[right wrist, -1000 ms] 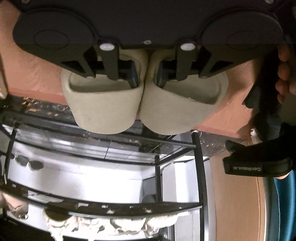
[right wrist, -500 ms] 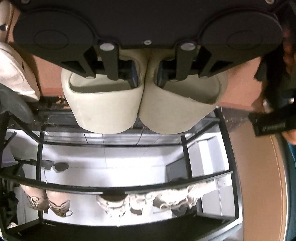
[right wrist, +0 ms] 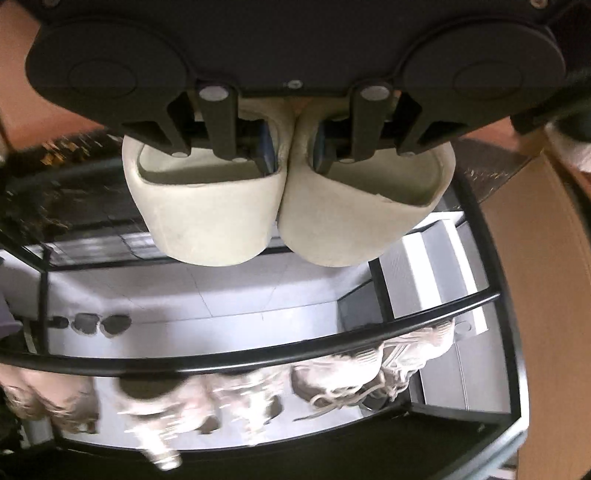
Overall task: Organize scattered shoes
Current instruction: 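Carry the slipper pair onto the lower rack shelf and open the right tool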
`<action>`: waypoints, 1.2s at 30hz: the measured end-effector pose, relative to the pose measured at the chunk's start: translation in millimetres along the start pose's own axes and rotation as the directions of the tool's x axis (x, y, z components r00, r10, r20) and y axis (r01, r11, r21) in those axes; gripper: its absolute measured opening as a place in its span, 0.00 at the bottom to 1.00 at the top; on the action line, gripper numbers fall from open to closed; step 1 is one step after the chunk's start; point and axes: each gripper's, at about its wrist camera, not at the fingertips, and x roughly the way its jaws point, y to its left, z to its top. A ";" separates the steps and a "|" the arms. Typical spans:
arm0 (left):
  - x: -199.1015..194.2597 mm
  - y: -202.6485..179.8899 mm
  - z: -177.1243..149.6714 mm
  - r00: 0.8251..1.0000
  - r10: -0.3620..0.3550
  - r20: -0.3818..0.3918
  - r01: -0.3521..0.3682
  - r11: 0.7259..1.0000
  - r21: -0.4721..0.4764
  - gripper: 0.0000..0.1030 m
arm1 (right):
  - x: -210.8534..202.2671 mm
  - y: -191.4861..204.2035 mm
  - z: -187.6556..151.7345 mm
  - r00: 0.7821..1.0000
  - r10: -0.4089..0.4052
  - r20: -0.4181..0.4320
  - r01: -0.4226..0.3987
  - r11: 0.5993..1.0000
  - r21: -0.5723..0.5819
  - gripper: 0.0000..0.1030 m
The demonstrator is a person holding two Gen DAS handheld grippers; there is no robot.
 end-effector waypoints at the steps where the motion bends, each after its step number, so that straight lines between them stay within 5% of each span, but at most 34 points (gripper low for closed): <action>1: 5.9 1.0 -0.1 1.000 -0.001 -0.010 0.000 1.000 -0.020 0.99 | 8.8 3.9 0.9 1.000 0.000 -0.003 0.000 1.000 -0.004 0.23; 9: 46.9 5.9 -2.5 0.992 0.083 -0.091 -0.093 0.990 -0.105 0.99 | 105.3 49.7 11.5 1.000 0.007 0.005 -0.007 0.999 -0.037 0.23; 18: 50.8 8.2 -10.5 0.990 0.069 -0.121 -0.085 0.988 -0.130 0.99 | 174.3 74.0 3.3 0.998 -0.058 0.011 0.059 0.996 -0.070 0.26; 21: 48.7 8.9 -9.8 0.992 0.055 -0.111 -0.070 0.988 -0.140 1.00 | 189.7 74.9 -7.0 0.998 -0.058 -0.039 0.054 0.993 -0.106 0.40; 23: 48.3 7.9 -9.2 0.993 0.054 -0.103 -0.068 0.989 -0.133 1.00 | 196.1 74.8 -14.7 0.996 -0.041 -0.084 0.029 0.991 -0.130 0.65; 26: 50.2 9.9 -9.3 0.992 0.056 -0.111 -0.071 0.987 -0.142 1.00 | 185.9 71.7 -21.1 0.995 -0.050 -0.083 0.042 0.994 -0.098 0.92; 31: 52.4 13.6 -9.8 0.993 0.058 -0.100 -0.074 0.984 -0.161 1.00 | 162.4 65.2 -17.2 0.993 -0.032 -0.111 0.026 0.998 -0.050 0.92; 36: 49.4 8.5 -15.1 0.996 -0.027 -0.091 0.010 0.984 -0.179 0.99 | 93.3 33.4 0.2 0.999 -0.044 -0.001 0.044 0.999 -0.016 0.92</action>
